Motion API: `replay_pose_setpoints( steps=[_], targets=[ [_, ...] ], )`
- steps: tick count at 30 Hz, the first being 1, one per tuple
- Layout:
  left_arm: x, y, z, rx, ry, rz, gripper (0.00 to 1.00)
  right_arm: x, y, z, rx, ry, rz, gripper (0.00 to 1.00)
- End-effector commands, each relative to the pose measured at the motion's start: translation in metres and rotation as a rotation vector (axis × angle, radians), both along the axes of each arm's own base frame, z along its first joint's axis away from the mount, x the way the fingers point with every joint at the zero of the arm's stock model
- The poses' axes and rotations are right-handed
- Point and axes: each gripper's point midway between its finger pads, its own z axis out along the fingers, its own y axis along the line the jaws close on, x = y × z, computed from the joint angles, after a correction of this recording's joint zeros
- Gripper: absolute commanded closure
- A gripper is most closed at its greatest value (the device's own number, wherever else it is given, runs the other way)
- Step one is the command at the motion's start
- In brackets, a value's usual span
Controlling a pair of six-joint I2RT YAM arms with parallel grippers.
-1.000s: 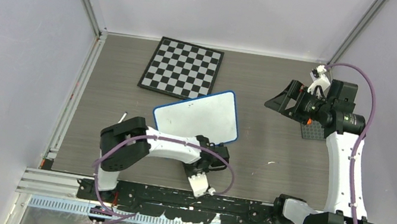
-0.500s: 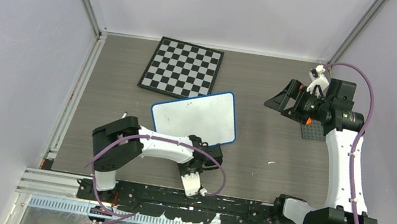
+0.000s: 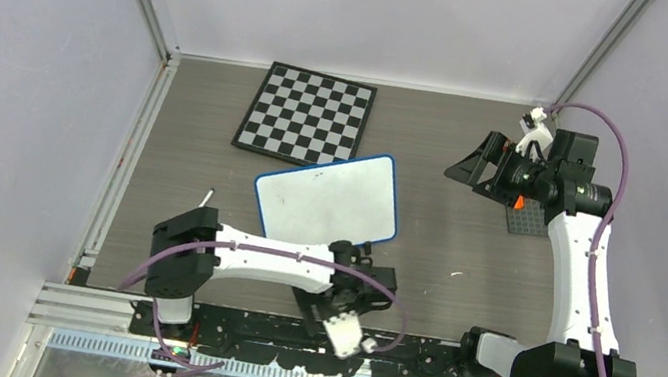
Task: Write a sentence on the whiteboard
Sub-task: Move the whiteboard to the center of the board, then open the whiteboard marker at the center of the board.
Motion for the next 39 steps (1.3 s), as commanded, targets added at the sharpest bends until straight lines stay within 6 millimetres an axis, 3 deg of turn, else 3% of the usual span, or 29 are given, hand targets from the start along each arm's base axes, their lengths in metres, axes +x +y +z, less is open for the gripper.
replay_pose_setpoints(
  steps=[1, 2, 7, 11, 14, 16, 20, 22, 24, 28, 30, 34, 36, 39],
  targets=[
    [-0.026, -0.036, 0.068, -0.205, 0.142, 0.324, 0.13, 0.011, -0.002, 0.020, -0.008, -0.078, 0.014, 0.01],
    [-0.021, -0.046, 0.082, -0.260, 0.167, 0.412, 0.10, 0.012, -0.002, 0.019, -0.013, -0.075, 0.019, 0.01],
    [0.046, -0.069, 0.157, -0.550, 0.282, 0.845, 0.00, 0.019, -0.004, 0.010, -0.033, -0.047, 0.043, 0.01],
    [0.115, -0.054, 0.217, -0.805, 0.314, 1.145, 0.00, 0.026, -0.007, 0.001, -0.052, -0.025, 0.055, 0.01],
    [0.166, -0.017, 0.255, -0.998, 0.315, 1.390, 0.00, 0.030, -0.012, -0.008, -0.074, -0.008, 0.046, 0.01],
    [0.198, 0.023, 0.274, -1.110, 0.282, 1.573, 0.00, 0.033, -0.017, -0.011, -0.092, -0.001, 0.008, 0.00],
    [0.240, 0.132, 0.291, -1.302, 0.210, 1.923, 0.00, 0.036, -0.025, -0.007, -0.126, -0.048, -0.051, 0.00],
    [0.248, 0.183, 0.285, -1.374, 0.140, 2.023, 0.00, 0.029, -0.019, -0.005, -0.124, -0.074, 0.008, 0.00],
    [0.247, 0.229, 0.267, -1.347, 0.046, 2.104, 0.00, 0.023, -0.012, -0.005, -0.110, -0.077, 0.072, 0.00],
    [0.220, 0.283, 0.198, -1.080, 0.013, 2.255, 0.00, 0.020, -0.005, -0.005, -0.076, -0.058, 0.109, 0.00],
    [0.202, 0.298, 0.162, -0.934, -0.004, 2.246, 0.03, 0.020, -0.003, -0.007, -0.072, -0.052, 0.117, 0.00],
    [0.165, 0.309, 0.096, -0.729, -0.009, 2.216, 0.19, 0.017, 0.001, -0.012, -0.076, -0.030, 0.133, 0.01],
    [0.153, 0.311, 0.072, -0.683, -0.011, 2.232, 0.28, 0.017, 0.002, -0.016, -0.075, -0.020, 0.141, 0.01],
    [0.146, 0.310, 0.048, -0.671, -0.014, 2.227, 0.33, 0.015, 0.007, -0.018, -0.071, -0.012, 0.160, 0.01]
  ],
)
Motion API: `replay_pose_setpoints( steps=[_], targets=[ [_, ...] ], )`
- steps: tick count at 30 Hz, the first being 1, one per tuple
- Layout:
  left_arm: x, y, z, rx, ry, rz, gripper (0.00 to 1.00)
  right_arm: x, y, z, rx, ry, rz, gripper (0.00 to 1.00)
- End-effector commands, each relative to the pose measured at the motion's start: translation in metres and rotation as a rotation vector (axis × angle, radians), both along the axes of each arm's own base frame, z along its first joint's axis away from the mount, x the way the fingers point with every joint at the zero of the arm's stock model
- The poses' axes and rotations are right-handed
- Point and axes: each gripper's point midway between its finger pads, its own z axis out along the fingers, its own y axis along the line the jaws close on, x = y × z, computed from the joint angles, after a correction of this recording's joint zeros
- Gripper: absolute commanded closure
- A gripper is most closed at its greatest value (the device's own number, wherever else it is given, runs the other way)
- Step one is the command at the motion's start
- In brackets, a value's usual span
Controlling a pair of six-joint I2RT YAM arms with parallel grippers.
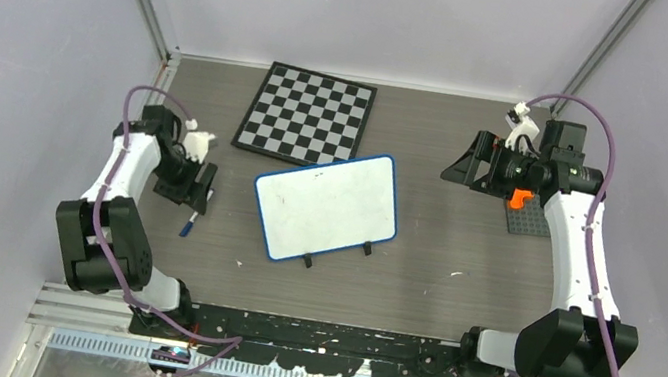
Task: Write a sentence on the whiteboard
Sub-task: Open the whiteboard marker at the center of the board.
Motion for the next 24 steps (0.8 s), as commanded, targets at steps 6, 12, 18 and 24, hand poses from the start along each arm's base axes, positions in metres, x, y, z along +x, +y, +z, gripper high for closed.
replay_pose_setpoints(
  steps=[6, 12, 18, 24],
  targets=[
    [0.016, 0.019, -0.037, 0.112, -0.118, -0.083, 0.46, -0.007, 0.021, 0.001, -0.026, -0.029, 0.090, 0.02],
    [0.015, 0.013, -0.067, 0.065, -0.048, -0.115, 0.59, -0.011, 0.025, 0.004, -0.031, -0.032, 0.102, 0.02],
    [0.010, 0.007, -0.082, 0.046, -0.027, -0.142, 0.60, -0.007, 0.025, 0.011, -0.023, -0.037, 0.101, 0.03],
    [0.003, 0.014, -0.105, 0.097, 0.006, -0.149, 0.79, -0.003, 0.028, 0.011, -0.020, -0.032, 0.106, 0.05]
  ],
)
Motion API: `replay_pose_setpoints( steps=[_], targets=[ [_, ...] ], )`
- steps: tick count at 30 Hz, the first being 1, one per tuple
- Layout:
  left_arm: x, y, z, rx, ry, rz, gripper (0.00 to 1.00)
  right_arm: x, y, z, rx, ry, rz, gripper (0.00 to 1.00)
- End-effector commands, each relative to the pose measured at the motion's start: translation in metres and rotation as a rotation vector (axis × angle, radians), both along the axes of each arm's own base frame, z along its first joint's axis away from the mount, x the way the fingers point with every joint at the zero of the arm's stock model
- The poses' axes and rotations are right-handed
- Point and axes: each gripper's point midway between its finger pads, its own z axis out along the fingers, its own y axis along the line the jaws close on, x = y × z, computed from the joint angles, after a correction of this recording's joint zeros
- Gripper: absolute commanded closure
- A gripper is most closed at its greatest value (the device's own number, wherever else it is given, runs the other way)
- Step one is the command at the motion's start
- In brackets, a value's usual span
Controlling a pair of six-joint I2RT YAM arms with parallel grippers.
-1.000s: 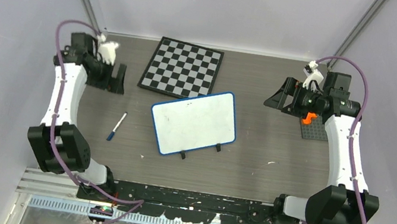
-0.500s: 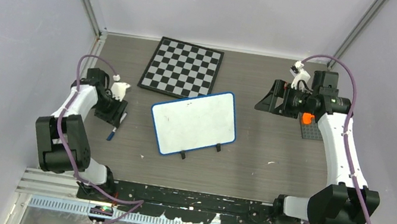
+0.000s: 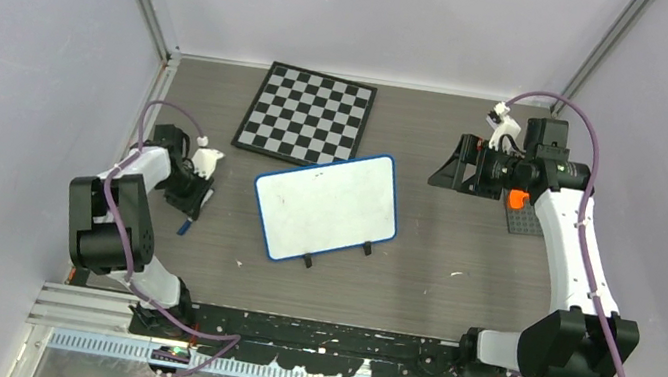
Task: Write a sentence on the whiteboard
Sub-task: Open the whiteboard marker at the center of the board.
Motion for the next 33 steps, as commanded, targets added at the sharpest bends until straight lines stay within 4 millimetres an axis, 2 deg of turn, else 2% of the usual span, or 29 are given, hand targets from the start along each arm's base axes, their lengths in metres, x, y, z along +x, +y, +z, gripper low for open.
replay_pose_setpoints(
  steps=[1, 4, 6, 8, 12, 14, 16, 20, 21, 24, 27, 30, 33],
  targets=[
    [0.004, 0.003, -0.018, 0.018, -0.006, -0.020, 0.83, 0.008, 0.004, 0.017, -0.001, -0.057, 0.013, 0.05],
    [0.013, -0.001, -0.009, -0.010, -0.007, -0.005, 0.99, 0.005, 0.016, 0.017, -0.013, -0.054, 0.051, 0.08],
    [0.024, -0.003, 0.009, -0.035, -0.014, 0.012, 1.00, 0.004, 0.023, 0.020, -0.017, -0.057, 0.070, 0.09],
    [0.038, -0.006, 0.038, -0.063, -0.053, 0.018, 1.00, 0.005, 0.027, 0.027, 0.007, -0.055, 0.076, 0.10],
    [0.060, -0.023, 0.118, -0.155, -0.180, -0.013, 1.00, 0.004, 0.037, 0.051, 0.070, -0.077, 0.117, 0.13],
    [0.061, -0.041, 0.166, -0.235, -0.253, -0.090, 1.00, 0.002, 0.043, 0.063, 0.111, -0.087, 0.137, 0.13],
    [0.056, -0.064, 0.203, -0.302, -0.320, -0.179, 1.00, -0.002, 0.052, 0.077, 0.165, -0.094, 0.167, 0.14],
    [0.037, -0.122, 0.255, -0.359, -0.423, -0.336, 1.00, -0.018, 0.079, 0.106, 0.278, -0.107, 0.234, 0.15],
    [0.028, -0.144, 0.264, -0.379, -0.444, -0.401, 1.00, -0.022, 0.087, 0.111, 0.292, -0.115, 0.247, 0.15],
    [0.000, -0.193, 0.285, -0.409, -0.509, -0.562, 1.00, -0.036, 0.108, 0.125, 0.350, -0.125, 0.288, 0.15],
    [-0.026, -0.233, 0.292, -0.460, -0.510, -0.706, 1.00, -0.044, 0.126, 0.129, 0.430, -0.067, 0.307, 0.15],
    [-0.040, -0.259, 0.282, -0.430, -0.481, -0.814, 1.00, -0.057, 0.143, 0.130, 0.471, -0.013, 0.357, 0.16],
    [-0.049, -0.275, 0.269, -0.369, -0.430, -0.884, 1.00, -0.067, 0.153, 0.128, 0.452, -0.007, 0.392, 0.17]
  ],
)
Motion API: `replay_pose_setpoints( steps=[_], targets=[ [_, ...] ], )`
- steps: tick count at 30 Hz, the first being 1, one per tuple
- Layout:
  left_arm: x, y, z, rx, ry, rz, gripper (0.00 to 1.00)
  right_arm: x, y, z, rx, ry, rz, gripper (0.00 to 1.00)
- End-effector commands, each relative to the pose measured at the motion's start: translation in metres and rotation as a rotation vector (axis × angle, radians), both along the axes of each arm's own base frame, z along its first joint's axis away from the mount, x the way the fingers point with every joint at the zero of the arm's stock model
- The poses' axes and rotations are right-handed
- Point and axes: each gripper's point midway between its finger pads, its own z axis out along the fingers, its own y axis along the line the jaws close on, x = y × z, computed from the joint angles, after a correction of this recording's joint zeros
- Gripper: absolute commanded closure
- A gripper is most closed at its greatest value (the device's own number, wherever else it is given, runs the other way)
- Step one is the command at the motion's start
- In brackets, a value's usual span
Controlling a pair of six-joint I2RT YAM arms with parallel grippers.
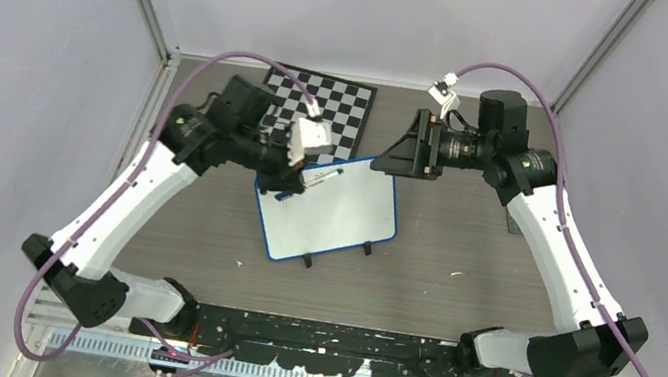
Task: Write a sentence on the whiteboard
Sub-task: Open the whiteboard marker at the center of the board.
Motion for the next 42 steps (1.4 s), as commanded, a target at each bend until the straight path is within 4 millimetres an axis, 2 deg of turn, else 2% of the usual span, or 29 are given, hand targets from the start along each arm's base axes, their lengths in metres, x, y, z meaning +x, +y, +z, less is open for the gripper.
replay_pose_setpoints(
  steps=[1, 4, 13, 19, 29, 34, 42],
  targets=[
    [-0.008, -0.021, -0.016, 0.098, 0.014, -0.046, 1.00, -0.016, 0.017, 0.016, 0.040, -0.011, 0.055, 0.18],
    [-0.010, -0.033, -0.017, 0.094, 0.025, -0.062, 1.00, -0.022, 0.023, 0.001, -0.005, 0.007, 0.075, 0.26],
    [-0.016, -0.052, -0.015, 0.091, 0.011, -0.125, 1.00, -0.036, 0.042, -0.041, -0.101, 0.062, 0.156, 0.30],
    [-0.019, -0.060, -0.015, 0.090, 0.007, -0.137, 1.00, -0.038, 0.052, -0.041, -0.104, 0.060, 0.186, 0.52],
    [-0.014, -0.069, -0.011, 0.084, -0.001, -0.112, 1.00, -0.048, 0.061, -0.054, -0.140, 0.074, 0.229, 0.54],
    [-0.016, -0.072, -0.008, 0.073, 0.003, -0.116, 1.00, -0.048, 0.064, -0.056, -0.149, 0.079, 0.232, 0.63],
    [-0.020, -0.076, -0.003, 0.053, 0.010, -0.131, 1.00, -0.048, 0.069, -0.056, -0.148, 0.081, 0.244, 0.67]
  ],
)
